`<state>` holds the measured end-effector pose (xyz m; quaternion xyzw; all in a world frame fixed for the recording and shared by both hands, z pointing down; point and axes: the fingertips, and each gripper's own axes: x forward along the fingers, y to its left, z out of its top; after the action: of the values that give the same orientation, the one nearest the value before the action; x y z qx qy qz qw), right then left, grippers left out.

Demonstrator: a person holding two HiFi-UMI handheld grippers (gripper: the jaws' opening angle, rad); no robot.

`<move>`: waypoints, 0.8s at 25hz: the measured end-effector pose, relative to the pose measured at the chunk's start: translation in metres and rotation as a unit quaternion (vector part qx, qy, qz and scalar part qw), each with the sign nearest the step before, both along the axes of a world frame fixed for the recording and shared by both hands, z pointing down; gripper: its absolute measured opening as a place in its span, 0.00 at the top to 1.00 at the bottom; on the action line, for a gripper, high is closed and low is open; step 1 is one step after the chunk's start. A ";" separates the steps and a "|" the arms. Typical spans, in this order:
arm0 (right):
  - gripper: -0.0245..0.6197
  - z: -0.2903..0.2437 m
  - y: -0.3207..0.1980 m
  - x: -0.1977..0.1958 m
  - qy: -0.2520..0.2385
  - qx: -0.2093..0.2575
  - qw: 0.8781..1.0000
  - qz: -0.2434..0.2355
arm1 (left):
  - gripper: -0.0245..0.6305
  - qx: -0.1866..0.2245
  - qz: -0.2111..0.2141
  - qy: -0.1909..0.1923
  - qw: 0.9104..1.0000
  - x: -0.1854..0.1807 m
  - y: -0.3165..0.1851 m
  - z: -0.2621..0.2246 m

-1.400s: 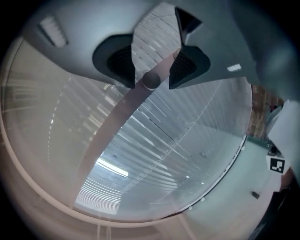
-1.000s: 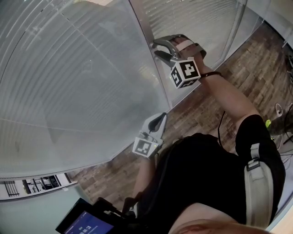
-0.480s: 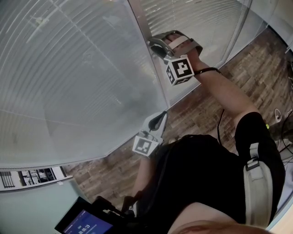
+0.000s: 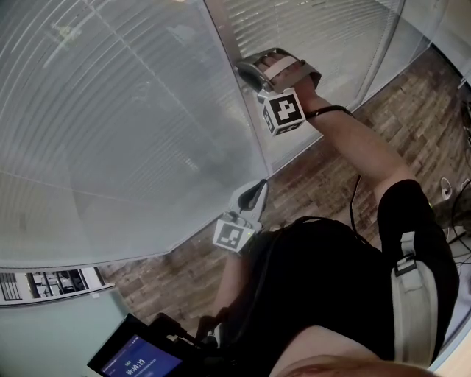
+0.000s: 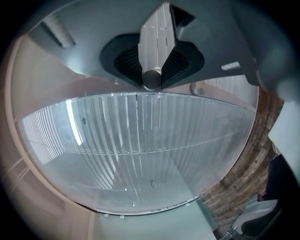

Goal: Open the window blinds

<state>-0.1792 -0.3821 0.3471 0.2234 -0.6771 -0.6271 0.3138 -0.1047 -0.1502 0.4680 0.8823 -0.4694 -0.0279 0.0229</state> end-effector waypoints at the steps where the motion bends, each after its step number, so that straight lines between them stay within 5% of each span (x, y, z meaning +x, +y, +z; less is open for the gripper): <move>1: 0.77 0.000 0.000 -0.001 0.001 -0.001 1.000 0.000 | 0.96 -0.001 0.001 -0.001 1.000 0.001 0.000 0.000; 5: 0.77 0.000 -0.004 -0.001 -0.012 -0.016 1.000 0.003 | 0.96 -0.003 0.001 -0.002 1.000 0.003 0.000 0.001; 11: 0.76 -0.003 -0.007 -0.006 -0.083 -0.098 0.992 0.005 | 0.96 -0.010 -0.005 -0.007 1.000 -0.001 0.000 0.003; 20: 0.76 -0.008 -0.013 -0.008 -0.196 -0.229 0.953 0.024 | 0.96 -0.014 -0.010 -0.015 1.000 -0.008 -0.001 0.003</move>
<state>-0.1876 -0.3948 0.3387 0.2806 -0.8451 -0.3910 0.2329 -0.1122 -0.1507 0.4709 0.8774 -0.4788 -0.0087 0.0280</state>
